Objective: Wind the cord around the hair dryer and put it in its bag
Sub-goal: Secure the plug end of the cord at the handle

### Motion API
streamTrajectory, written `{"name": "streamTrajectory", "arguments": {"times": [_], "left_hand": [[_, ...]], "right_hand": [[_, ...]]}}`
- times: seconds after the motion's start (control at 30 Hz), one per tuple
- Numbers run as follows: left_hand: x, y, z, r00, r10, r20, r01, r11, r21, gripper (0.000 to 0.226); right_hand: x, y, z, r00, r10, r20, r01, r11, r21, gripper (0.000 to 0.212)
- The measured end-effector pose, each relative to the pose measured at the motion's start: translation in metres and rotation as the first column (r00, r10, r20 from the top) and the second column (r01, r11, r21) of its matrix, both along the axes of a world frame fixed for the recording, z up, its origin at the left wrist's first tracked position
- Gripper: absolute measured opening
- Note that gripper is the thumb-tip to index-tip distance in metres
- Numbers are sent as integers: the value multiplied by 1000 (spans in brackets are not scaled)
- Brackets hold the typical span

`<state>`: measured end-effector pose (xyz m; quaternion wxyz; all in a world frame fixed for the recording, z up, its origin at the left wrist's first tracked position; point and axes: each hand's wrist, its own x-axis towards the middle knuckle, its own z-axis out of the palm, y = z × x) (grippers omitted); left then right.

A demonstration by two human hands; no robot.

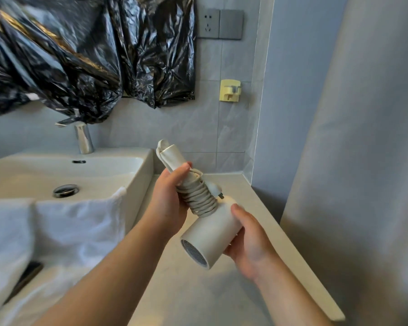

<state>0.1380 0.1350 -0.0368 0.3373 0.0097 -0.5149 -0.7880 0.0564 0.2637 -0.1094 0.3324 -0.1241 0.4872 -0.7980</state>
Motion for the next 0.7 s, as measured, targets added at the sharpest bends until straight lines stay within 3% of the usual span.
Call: {"name": "streamTrajectory", "arguments": {"times": [0.07,0.13,0.2,0.27,0.33,0.43,0.7], "left_hand": [[29,10,-2,1000,-6,-4,6,996,-87,21],[59,14,-3,1000,6,23,-3,994,-107,32],[86,12,-5,995,93,24,-90,991,-102,41],[108,12,-7,973,230,-2,-229,969,-98,21],[124,15,-9,943,332,7,-330,938,-105,22],[139,17,-12,935,351,59,-343,933,-114,24],[123,-11,-41,922,362,135,-363,932,-24,25]], "right_hand": [[23,11,-2,997,-59,-41,60,998,5,60],[43,23,-2,992,-100,-81,100,995,6,56],[59,35,-1,981,-148,-126,149,989,-4,47],[71,43,0,967,-193,-167,196,981,-2,49],[80,48,1,954,-225,-199,233,972,15,52],[87,52,0,940,-248,-235,267,963,48,48],[63,40,-2,923,-220,-317,283,944,170,65]]}}
